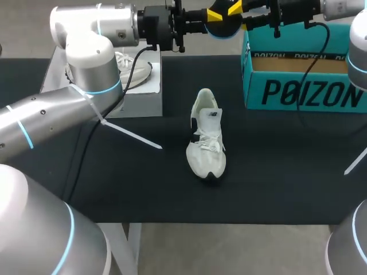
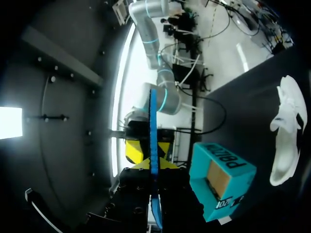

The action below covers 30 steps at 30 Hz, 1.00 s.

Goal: Take the shoe out of the shoebox, open the shoe tongue, remove and reinsert the insole, then place the shoe into the shoebox

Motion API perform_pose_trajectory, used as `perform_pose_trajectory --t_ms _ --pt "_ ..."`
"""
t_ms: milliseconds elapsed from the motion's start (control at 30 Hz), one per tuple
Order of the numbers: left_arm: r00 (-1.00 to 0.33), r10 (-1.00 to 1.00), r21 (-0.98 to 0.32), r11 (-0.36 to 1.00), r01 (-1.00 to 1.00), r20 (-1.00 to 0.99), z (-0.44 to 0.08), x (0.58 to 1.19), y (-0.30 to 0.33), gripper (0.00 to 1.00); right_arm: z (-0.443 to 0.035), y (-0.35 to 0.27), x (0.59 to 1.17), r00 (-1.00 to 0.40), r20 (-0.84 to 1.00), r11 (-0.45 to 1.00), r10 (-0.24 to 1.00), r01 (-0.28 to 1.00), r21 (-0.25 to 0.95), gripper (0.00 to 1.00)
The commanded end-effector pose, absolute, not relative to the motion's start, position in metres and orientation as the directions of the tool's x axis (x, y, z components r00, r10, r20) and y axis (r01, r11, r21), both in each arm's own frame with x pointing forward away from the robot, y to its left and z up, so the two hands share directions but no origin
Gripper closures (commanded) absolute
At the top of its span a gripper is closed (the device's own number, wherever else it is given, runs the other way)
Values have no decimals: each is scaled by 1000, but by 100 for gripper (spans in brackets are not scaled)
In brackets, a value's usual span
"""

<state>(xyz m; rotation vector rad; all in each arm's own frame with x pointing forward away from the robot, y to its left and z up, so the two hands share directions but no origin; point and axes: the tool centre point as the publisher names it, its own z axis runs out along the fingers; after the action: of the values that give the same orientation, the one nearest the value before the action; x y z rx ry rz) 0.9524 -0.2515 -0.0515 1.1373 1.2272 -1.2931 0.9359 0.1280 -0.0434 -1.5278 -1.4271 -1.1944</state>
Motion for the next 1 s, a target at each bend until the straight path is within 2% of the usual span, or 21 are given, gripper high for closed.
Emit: perform_pose_trajectory --t_ms 33,167,200,233,267,433,533,1000 --pt "-80 -53 -79 -12 997 -995 -52 951 -253 100 -45 127 937 -33 946 -130 323 988 79 100" --pt "-74 -58 -73 -25 997 -996 -51 950 -255 100 -46 127 937 -26 950 -129 313 989 70 100" --pt "-75 -58 -73 -25 997 -996 -51 950 -255 82 -46 126 936 -27 950 -130 311 989 71 100" --pt "-73 -53 -72 -25 997 -996 -51 949 -255 8 -45 125 936 -29 951 -130 309 989 73 100" --pt "-69 -52 -68 -28 997 -996 -50 949 -253 0 -45 124 936 -40 950 -129 310 988 83 100" --pt "-55 9 -56 -56 997 -998 -48 943 -225 0 -40 120 934 -85 936 -106 341 986 128 100" --pt "2 98 -7 -88 996 -995 -48 934 -194 0 -41 115 935 -91 932 -100 351 986 134 100" --pt "14 368 -12 -67 998 -930 -58 870 -69 0 -30 101 939 -133 924 -103 358 978 180 100"
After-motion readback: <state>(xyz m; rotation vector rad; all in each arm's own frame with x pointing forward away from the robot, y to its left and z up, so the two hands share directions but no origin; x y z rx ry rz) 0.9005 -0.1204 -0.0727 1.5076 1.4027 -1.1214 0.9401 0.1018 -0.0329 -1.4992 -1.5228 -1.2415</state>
